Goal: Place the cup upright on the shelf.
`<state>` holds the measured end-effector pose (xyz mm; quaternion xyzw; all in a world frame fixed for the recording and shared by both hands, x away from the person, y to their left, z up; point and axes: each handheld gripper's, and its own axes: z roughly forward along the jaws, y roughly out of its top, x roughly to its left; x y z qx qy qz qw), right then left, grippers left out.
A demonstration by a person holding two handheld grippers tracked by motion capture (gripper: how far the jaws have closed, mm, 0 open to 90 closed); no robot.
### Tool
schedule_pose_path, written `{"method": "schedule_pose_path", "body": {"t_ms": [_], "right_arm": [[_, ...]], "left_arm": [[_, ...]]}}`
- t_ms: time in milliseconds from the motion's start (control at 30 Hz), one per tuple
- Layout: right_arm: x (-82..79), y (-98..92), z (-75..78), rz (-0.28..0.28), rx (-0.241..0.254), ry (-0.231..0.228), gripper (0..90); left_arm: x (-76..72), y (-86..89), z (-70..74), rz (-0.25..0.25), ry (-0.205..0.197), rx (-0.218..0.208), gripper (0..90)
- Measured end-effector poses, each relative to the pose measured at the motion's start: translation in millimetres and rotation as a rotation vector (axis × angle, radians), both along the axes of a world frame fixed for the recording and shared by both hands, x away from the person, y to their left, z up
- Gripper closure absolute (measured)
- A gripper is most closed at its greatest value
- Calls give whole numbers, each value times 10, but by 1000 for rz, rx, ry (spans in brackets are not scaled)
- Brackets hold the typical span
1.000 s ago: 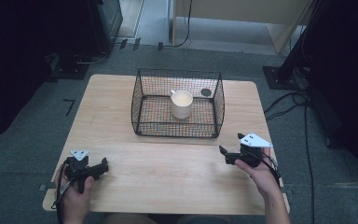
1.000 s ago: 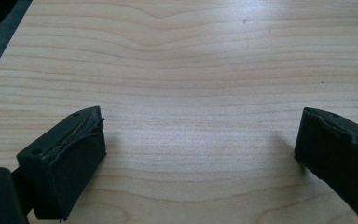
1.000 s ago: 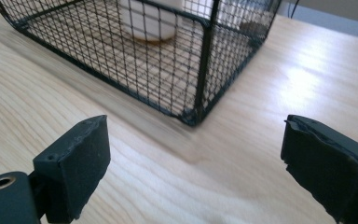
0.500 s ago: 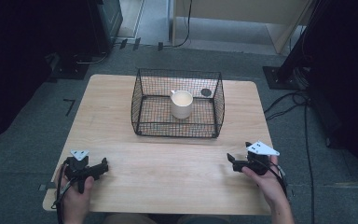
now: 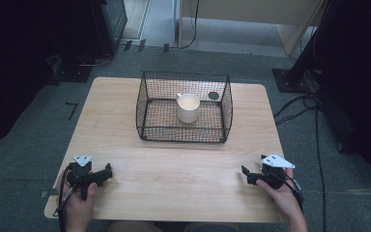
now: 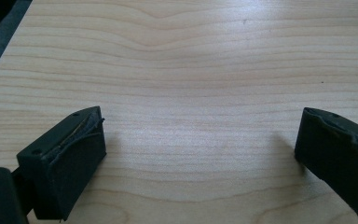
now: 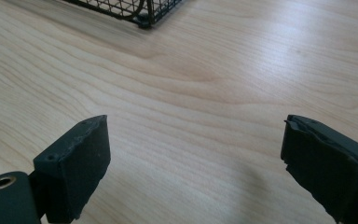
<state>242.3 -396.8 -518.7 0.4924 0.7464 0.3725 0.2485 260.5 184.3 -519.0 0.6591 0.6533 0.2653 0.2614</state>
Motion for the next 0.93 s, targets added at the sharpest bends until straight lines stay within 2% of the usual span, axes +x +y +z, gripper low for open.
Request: {"method": "schedule_pose_path", "body": {"t_ms": [333, 433, 467, 500, 533, 667, 733, 800, 833, 867, 933], "right_arm": [[-75, -68, -39, -15, 2, 31, 77], [-92, -88, -51, -23, -17, 57, 77], [-99, -88, -57, -23, -25, 75, 77], [-113, -88, -68, -23, -22, 113, 78], [-119, -96, -70, -25, -15, 118, 79], [-150, -113, -70, -56, -12, 119, 78], [-172, -129, -70, -103, -6, 121, 87], [-201, -139, -65, -154, 11, 103, 176], [-206, -136, -62, -178, 8, 97, 173], [-182, -104, -66, -202, -4, 108, 132], [-171, -92, -66, -200, -1, 110, 132]], "left_arm": [[0, 0, 0, 0, 0, 0, 19], [0, 0, 0, 0, 0, 0, 19], [0, 0, 0, 0, 0, 0, 19], [0, 0, 0, 0, 0, 0, 19], [-1, 0, 0, 0, 0, 0, 18], [-1, 0, -1, 0, 0, 0, 19], [-1, 0, -1, 1, 0, 0, 19], [-2, -1, -1, 1, -1, 0, 18], [-1, 0, -1, 0, 0, 0, 18], [-1, -1, -1, 1, 0, 0, 19], [-1, -1, -1, 0, 0, 0, 18]]}}
